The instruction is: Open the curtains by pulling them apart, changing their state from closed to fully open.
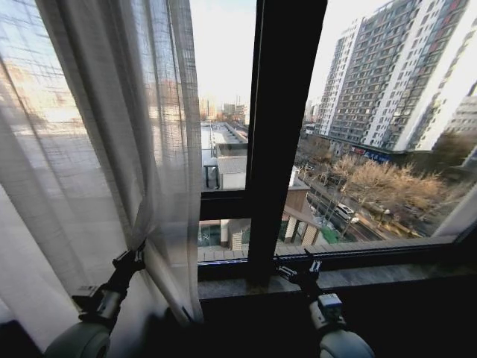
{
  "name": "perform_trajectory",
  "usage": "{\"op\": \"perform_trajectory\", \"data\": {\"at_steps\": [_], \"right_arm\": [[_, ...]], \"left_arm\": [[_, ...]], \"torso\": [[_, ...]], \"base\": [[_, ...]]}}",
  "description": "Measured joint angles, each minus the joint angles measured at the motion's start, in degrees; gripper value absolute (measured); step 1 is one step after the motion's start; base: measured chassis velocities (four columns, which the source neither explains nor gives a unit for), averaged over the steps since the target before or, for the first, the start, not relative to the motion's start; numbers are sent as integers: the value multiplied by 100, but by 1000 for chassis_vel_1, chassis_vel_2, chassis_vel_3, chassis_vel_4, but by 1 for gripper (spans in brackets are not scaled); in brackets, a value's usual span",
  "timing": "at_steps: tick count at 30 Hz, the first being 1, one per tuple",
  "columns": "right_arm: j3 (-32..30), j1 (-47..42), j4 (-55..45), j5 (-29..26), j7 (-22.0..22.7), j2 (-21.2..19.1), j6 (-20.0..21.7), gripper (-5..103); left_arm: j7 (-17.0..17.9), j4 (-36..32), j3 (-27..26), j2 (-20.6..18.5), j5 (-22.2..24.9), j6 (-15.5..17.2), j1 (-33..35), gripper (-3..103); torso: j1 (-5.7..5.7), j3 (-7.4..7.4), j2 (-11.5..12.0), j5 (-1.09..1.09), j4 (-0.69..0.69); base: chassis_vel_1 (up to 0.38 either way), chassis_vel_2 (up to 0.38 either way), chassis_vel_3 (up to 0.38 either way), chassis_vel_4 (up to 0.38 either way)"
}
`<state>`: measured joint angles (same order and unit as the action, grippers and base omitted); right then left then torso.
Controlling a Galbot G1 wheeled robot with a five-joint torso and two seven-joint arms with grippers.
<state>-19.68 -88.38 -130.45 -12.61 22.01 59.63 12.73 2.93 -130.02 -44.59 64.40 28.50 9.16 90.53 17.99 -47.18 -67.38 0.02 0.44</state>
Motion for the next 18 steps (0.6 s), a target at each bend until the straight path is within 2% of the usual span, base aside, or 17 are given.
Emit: {"op": "perform_trajectory", "data": {"at_steps": [18], "right_arm": [[254,-22,-30,56,-10,9,-37,100]], "left_arm": [[19,-138,-77,111,-48,-16,164,0]], "torso": [[0,0,0,-1,-1]], "base": [[345,356,-346,-349]]}}
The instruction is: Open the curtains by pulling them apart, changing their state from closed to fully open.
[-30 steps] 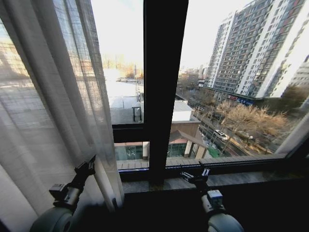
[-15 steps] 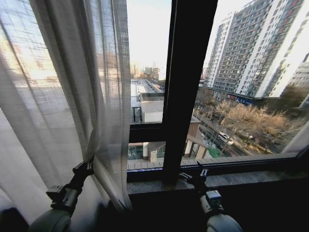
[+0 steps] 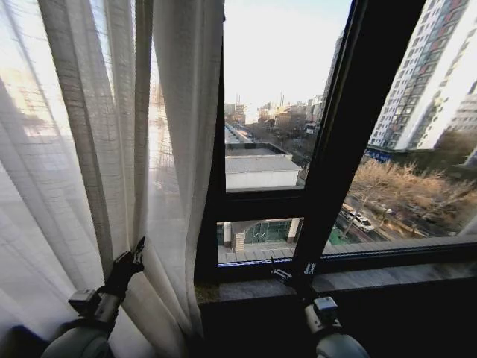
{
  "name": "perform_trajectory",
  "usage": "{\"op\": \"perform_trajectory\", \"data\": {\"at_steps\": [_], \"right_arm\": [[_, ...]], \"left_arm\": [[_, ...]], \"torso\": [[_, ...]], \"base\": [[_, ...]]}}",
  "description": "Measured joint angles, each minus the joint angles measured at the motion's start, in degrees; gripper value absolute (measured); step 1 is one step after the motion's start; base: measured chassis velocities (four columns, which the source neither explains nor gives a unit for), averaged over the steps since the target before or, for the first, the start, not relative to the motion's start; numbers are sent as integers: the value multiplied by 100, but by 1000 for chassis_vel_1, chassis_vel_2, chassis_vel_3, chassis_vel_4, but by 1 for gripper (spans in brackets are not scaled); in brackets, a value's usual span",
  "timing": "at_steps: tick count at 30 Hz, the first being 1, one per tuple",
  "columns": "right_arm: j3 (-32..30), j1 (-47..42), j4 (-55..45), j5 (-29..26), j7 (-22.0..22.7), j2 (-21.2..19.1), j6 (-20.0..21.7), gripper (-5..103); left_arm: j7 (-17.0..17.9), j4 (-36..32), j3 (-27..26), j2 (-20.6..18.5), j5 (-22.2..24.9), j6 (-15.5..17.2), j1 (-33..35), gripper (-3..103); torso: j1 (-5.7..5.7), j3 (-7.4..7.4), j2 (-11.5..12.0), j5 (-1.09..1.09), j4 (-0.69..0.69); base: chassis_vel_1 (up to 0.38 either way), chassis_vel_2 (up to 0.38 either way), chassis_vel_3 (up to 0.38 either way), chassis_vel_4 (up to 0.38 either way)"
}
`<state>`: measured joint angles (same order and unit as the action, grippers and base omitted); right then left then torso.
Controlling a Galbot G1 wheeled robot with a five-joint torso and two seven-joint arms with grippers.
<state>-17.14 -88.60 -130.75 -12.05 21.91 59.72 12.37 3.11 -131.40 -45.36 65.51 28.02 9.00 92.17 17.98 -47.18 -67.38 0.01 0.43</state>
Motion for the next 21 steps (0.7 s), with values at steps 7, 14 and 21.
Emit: {"op": "perform_trajectory", "data": {"at_steps": [7,14,21], "right_arm": [[42,-3,0,23,0,-12,-1,100],[72,10,12,63,-2,-20,-1,100],[170,33,23,75,-2,-9,1,100]], "left_arm": [[7,-48,-26,52,-22,-5,38,0],[17,-75,-34,79,-46,-6,64,0],[43,-111,-78,101,-50,-13,99,0]], "torso": [[0,0,0,2,0],[0,0,0,1,1],[0,0,0,1,1]], "base": [[352,338,-342,-344],[356,349,-350,-356],[356,360,-359,-355]]}}
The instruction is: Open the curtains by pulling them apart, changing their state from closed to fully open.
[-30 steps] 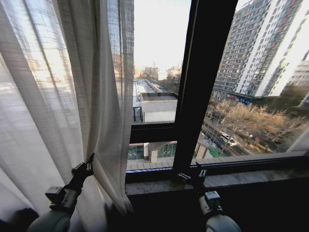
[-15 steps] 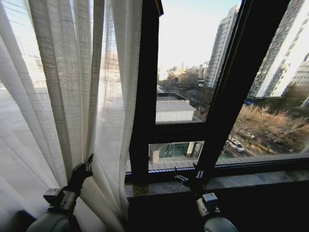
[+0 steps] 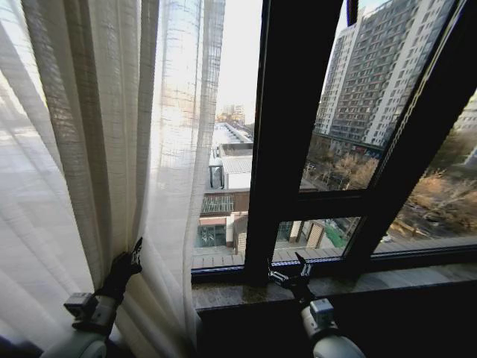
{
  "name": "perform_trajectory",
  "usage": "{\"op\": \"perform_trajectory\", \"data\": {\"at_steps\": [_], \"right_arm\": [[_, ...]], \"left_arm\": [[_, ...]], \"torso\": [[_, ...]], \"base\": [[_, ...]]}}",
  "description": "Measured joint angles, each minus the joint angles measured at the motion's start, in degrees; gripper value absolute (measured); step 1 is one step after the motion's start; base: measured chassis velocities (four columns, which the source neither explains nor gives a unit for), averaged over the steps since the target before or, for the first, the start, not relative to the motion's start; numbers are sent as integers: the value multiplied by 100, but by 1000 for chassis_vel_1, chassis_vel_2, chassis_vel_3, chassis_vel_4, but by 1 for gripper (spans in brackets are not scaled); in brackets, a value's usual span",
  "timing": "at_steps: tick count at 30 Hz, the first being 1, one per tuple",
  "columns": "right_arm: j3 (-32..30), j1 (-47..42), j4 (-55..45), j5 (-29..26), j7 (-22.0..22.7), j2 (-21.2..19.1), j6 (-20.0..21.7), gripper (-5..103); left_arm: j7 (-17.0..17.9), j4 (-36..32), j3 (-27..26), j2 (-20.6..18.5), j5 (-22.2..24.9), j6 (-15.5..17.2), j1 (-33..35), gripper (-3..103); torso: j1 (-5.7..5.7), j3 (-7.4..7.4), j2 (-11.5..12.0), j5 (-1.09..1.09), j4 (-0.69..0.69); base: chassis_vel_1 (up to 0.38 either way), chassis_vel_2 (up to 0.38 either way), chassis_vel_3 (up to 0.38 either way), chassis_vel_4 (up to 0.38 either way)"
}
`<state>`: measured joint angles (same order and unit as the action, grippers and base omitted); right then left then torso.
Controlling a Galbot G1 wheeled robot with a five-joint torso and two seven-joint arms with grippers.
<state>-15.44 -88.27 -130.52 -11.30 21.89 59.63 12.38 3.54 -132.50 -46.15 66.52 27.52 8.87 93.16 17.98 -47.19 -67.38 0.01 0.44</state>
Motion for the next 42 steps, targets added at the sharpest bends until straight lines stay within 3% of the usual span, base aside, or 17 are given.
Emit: {"op": "perform_trajectory", "data": {"at_steps": [10,14,22,23,29,33,37,42], "right_arm": [[39,33,46,-37,-151,4,-182,100],[45,47,86,-44,-166,15,-194,100],[133,153,174,-56,-175,-1,-204,100],[168,189,202,-58,-177,-2,-209,100],[250,265,284,-62,-198,3,-220,100],[270,341,363,-71,-247,-4,-236,100],[270,378,409,-86,-270,-18,-244,100],[271,441,475,-186,-297,-20,-247,100]], "left_arm": [[16,-78,-59,87,-29,-8,91,0],[233,-82,-226,100,-24,-9,119,0],[713,212,-1348,151,392,0,231,0],[861,396,-1688,144,526,9,237,0],[1054,922,-2494,86,785,10,274,0],[1396,1549,-3228,-8,1045,20,269,0],[1557,2007,-3638,-95,1084,21,220,0],[2099,2650,-4073,-324,934,93,104,0]], "torso": [[0,0,0,-1,-1],[1,1,-1,-4,0],[0,0,0,7,1],[1,-1,0,5,0],[1,-1,0,1,0],[1,0,-1,-4,-1],[0,0,-1,-2,0],[1,-1,0,-1,-1]], "base": [[337,345,-347,-336],[204,208,-197,-207],[10,-2,-10,-7],[-45,-46,58,52],[-27,-14,21,6],[0,0,0,0],[0,0,0,0],[0,0,0,0]]}}
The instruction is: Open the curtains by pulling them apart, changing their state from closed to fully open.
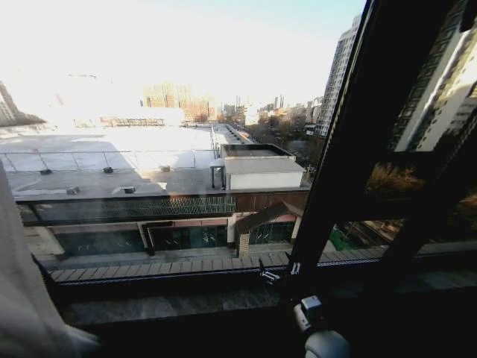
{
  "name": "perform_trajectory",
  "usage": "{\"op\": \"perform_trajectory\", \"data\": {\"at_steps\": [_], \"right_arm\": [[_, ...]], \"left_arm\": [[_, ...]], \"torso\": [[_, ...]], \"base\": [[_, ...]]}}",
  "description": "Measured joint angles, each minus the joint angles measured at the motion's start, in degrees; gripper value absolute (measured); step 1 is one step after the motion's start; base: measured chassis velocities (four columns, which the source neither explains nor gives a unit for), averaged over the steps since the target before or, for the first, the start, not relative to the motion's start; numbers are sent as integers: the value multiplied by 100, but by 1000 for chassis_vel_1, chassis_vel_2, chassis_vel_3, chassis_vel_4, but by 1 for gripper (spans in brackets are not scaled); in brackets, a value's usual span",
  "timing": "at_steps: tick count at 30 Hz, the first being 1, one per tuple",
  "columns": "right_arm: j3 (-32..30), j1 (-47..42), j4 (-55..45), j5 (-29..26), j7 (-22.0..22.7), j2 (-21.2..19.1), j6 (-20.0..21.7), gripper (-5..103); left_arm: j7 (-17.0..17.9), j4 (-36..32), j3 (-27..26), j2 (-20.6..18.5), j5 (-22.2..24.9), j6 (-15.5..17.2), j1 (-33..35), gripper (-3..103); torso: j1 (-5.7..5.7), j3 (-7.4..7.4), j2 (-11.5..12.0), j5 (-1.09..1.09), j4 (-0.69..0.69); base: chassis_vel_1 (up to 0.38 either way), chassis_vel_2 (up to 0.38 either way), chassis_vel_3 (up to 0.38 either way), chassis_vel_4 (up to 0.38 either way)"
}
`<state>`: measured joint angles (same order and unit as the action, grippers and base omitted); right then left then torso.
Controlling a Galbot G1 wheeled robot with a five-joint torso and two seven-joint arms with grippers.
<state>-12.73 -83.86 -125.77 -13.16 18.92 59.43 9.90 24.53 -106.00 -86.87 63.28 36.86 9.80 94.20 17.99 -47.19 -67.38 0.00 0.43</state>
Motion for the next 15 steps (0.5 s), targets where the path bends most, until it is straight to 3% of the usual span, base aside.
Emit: {"op": "perform_trajectory", "data": {"at_steps": [1,2,4,5,7,8,11,13,15], "right_arm": [[3,21,24,-13,-5,11,-2,100],[5,31,37,-17,-8,16,-3,100],[5,40,48,-19,-9,22,-3,100],[7,60,67,-22,-10,34,-5,100],[9,83,79,-27,-10,38,-7,100],[9,83,79,-27,-10,38,-7,100],[13,98,79,-38,-9,35,-7,100],[12,98,69,-42,-7,34,-7,100],[-7,84,32,-52,-5,32,-6,100]], "left_arm": [[238,104,-71,-57,-102,123,-52,-2],[434,144,-100,-88,-184,220,-92,3],[540,147,-108,-103,-226,271,-111,3],[642,7,-99,-96,-297,397,-77,8],[368,-491,16,45,-289,530,120,19],[368,-491,16,45,-289,530,120,19],[-201,-1359,333,383,-172,717,431,36],[-407,-1678,482,513,-158,746,528,36],[-756,-2350,939,806,-205,758,685,46]], "torso": [[0,0,0,0,1],[0,0,0,-1,0],[0,0,0,-1,0],[0,1,0,-2,0],[0,1,-1,0,0],[0,1,-1,0,0],[0,0,0,1,1],[0,0,0,2,0],[0,0,0,2,2]], "base": [[0,0,0,0],[0,0,0,0],[0,0,0,0],[0,0,0,0],[0,0,0,0],[0,0,0,0],[0,0,0,0],[0,0,0,0],[0,0,0,0]]}}
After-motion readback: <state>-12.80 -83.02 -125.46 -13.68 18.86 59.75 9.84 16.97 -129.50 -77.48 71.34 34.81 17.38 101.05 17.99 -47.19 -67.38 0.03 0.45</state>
